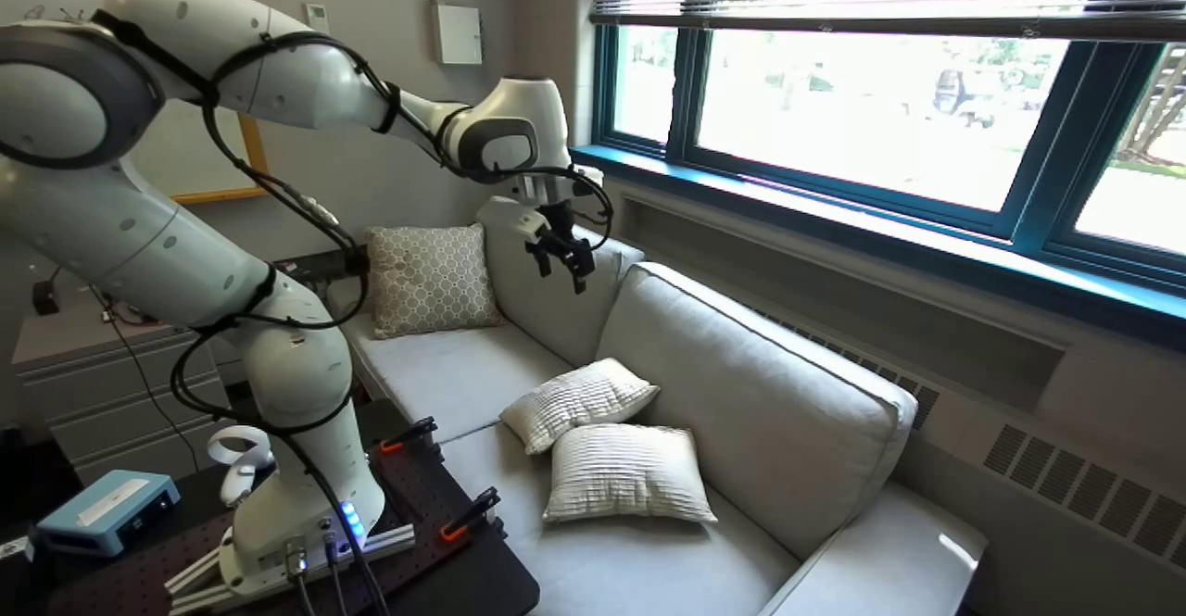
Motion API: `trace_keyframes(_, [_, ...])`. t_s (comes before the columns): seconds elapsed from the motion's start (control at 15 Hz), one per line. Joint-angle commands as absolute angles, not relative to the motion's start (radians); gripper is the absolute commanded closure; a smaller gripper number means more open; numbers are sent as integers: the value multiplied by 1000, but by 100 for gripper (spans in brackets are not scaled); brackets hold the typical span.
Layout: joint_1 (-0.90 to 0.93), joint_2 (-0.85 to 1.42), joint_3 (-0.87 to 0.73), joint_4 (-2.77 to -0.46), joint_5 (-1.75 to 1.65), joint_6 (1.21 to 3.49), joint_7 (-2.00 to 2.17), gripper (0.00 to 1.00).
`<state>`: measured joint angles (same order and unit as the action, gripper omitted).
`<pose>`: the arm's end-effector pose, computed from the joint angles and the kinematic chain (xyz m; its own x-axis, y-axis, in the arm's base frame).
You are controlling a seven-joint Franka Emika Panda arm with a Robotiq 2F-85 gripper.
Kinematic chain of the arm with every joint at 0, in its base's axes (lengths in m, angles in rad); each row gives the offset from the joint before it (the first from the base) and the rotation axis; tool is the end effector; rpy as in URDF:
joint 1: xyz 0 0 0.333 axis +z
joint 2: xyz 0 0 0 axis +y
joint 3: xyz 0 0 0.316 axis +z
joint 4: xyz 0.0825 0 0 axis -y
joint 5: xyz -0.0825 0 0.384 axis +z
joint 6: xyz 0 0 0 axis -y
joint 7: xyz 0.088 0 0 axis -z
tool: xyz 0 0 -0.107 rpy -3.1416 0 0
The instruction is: Arrange the small pillows on the right side of the sofa
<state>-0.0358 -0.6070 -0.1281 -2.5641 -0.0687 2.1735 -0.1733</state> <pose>0.3781 -0.0675 0.4838 0.9758 0.0588 0.2104 0.0542 -0.9982 0.0273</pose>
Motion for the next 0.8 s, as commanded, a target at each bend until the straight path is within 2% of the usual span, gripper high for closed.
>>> trace_keyframes(0.0, [-69,-473,-145,-2497,-22,2286,-95,0])
trace_keyframes(0.33, [-61,-200,-227,-2327,173,2416,-98,0])
trace_keyframes(0.73, [-81,147,-193,-2006,426,2315,-128,0])
